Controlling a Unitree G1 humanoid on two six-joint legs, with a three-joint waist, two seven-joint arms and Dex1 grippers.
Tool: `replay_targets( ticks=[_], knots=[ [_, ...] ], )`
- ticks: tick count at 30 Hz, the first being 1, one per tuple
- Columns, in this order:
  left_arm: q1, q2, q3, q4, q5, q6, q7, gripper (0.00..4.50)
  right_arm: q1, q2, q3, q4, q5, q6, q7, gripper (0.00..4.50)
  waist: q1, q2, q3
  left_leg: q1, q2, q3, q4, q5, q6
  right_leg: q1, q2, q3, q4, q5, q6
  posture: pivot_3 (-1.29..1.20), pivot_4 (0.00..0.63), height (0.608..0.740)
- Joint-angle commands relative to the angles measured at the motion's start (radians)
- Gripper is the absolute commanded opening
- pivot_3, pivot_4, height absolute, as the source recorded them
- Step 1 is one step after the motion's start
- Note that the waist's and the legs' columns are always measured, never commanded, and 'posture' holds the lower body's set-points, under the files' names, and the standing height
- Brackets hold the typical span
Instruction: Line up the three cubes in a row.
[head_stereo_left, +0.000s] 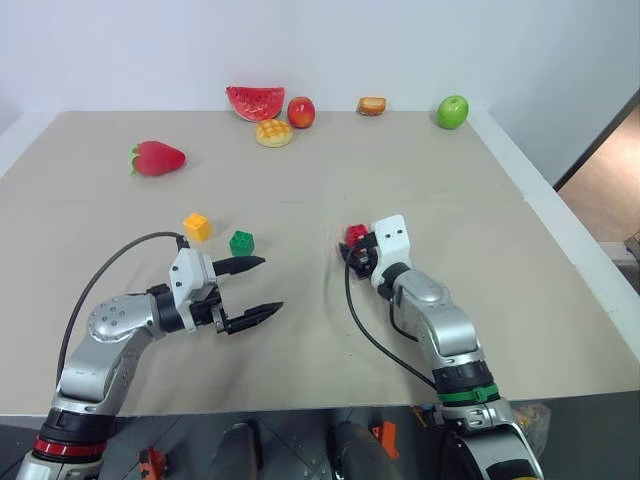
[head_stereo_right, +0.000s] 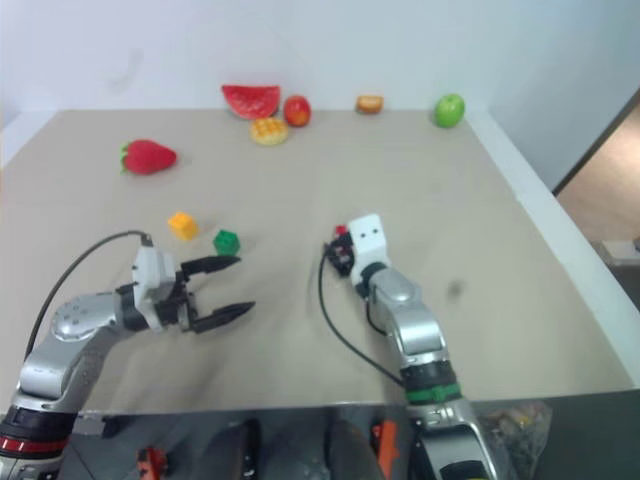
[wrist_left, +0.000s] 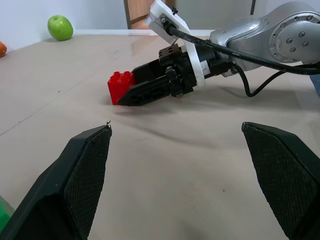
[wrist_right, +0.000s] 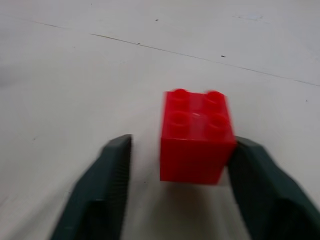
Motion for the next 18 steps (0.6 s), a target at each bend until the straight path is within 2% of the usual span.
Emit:
replay_targets(
  ticks=[1,2,4,7,13,18],
  knots=[
    [0.003,-0.002,0.016,-0.042,-0.007,-0.019,0.009,4.34,-0.019,-0.014,-0.017,-0.008,-0.002,-0.020,0.011,1.39,0.000,0.000,0.000,0.000,0.000,0.000,0.000,0.000,0.000,0.000,0.000,0.000,0.000,0.000,0.000,0.00,0.150,0.740],
    [0.005,-0.002,0.015,-0.043,-0.007,-0.020,0.011,4.34,-0.020,-0.020,-0.015,-0.009,-0.002,-0.021,0.020,1.19,0.000,0.000,0.000,0.000,0.000,0.000,0.000,0.000,0.000,0.000,0.000,0.000,0.000,0.000,0.000,0.00,0.150,0.740],
    [0.009,-0.002,0.017,-0.044,-0.009,-0.020,0.014,4.34,-0.019,-0.041,-0.008,-0.014,0.002,-0.033,0.055,1.19,0.000,0.000,0.000,0.000,0.000,0.000,0.000,0.000,0.000,0.000,0.000,0.000,0.000,0.000,0.000,0.00,0.150,0.740],
    [0.013,0.007,0.038,-0.043,-0.039,-0.004,0.005,4.34,-0.023,-0.107,-0.011,-0.026,0.053,-0.072,0.203,1.19,0.000,0.000,0.000,0.000,0.000,0.000,0.000,0.000,0.000,0.000,0.000,0.000,0.000,0.000,0.000,0.00,0.150,0.740],
    [0.018,0.080,0.083,-0.014,-0.103,0.036,-0.073,4.34,-0.021,-0.348,-0.038,-0.063,0.319,-0.101,0.792,1.19,0.000,0.000,0.000,0.000,0.000,0.000,0.000,0.000,0.000,0.000,0.000,0.000,0.000,-0.001,0.000,0.00,0.150,0.740],
    [0.028,0.110,0.094,0.002,-0.119,0.045,-0.125,4.34,-0.061,-0.455,-0.009,0.012,0.384,-0.062,1.034,1.19,-0.001,0.000,0.000,0.001,0.001,0.000,0.001,0.000,0.000,0.001,0.001,0.000,0.000,-0.001,0.000,0.00,0.150,0.740]
  ],
)
